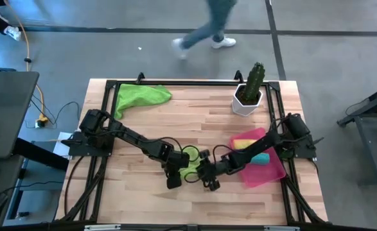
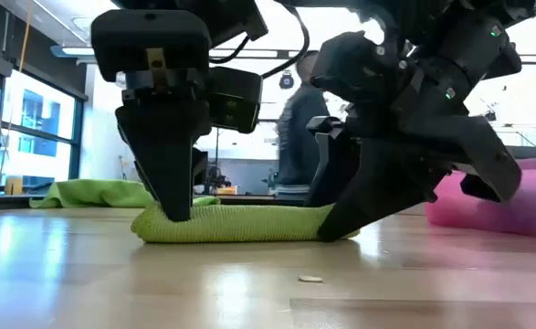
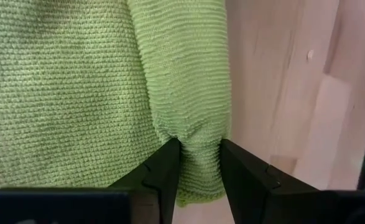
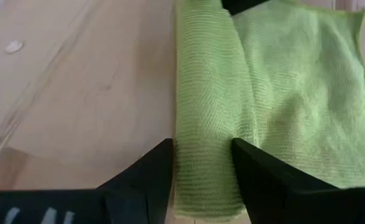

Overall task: Roll microfiber towels into tight, uniform cylinder then place into a basket
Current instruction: Roll the bottom light green microfiber towel

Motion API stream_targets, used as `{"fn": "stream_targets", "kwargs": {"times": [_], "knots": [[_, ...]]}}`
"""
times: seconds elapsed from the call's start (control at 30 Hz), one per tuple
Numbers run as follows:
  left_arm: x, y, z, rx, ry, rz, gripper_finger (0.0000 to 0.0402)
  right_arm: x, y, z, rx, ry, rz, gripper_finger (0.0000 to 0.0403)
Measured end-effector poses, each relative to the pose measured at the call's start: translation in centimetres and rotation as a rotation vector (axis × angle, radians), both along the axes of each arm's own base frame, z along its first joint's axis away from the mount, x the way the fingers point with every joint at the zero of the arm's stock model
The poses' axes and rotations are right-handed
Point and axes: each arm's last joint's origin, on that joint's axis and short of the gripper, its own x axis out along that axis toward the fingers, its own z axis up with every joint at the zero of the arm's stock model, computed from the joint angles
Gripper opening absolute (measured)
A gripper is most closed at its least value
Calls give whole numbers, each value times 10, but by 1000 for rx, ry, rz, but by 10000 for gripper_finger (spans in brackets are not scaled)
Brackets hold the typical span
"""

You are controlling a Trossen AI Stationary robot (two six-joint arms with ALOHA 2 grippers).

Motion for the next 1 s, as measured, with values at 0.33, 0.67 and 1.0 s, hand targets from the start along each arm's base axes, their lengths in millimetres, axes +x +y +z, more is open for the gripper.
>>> {"fn": "stream_targets", "kwargs": {"times": [0.33, 0.67, 1.0], "knots": [[5, -3, 2, -119, -26, 17, 75, 4, -15, -2, 186, 69, -76, 165], [0, 3, 9, -35, -68, -132, 127, 6, -23, -2, 343, 139, -102, 11], [-14, 1, 66, 286, -169, -208, 167, 12, -49, -3, 741, 303, -250, 5]]}}
